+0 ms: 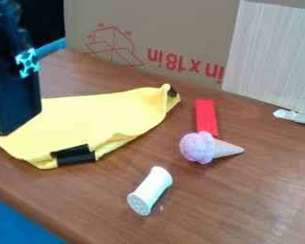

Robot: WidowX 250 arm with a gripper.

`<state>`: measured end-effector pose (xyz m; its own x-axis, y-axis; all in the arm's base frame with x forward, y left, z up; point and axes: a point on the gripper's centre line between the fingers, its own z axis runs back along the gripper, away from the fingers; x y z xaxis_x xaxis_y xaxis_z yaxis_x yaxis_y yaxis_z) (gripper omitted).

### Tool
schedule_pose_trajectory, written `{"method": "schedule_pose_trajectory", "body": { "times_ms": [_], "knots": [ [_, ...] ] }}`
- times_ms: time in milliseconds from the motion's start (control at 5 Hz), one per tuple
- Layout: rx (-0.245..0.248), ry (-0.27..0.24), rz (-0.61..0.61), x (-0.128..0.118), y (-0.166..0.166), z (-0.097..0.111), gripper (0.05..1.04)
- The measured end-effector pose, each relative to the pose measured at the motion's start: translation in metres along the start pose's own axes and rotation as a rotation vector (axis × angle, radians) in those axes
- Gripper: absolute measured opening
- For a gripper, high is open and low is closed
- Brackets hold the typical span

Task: Fold the cloth from bottom left to upper right

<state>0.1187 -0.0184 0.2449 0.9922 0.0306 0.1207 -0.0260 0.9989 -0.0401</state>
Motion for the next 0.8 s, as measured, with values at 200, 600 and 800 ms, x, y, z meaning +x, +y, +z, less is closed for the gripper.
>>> {"method": "schedule_pose_trajectory", "body": {
  "times_ms": [200, 600, 800],
  "knots": [
    [0.000, 0.001, -0.009, -0.001, 0.000, -0.003, 0.999],
    [0.101, -0.062, 0.130, 0.007, 0.071, -0.043, 0.999],
    [0.162, -0.081, 0.253, 0.016, 0.123, -0.066, 0.999]
  ]
}}
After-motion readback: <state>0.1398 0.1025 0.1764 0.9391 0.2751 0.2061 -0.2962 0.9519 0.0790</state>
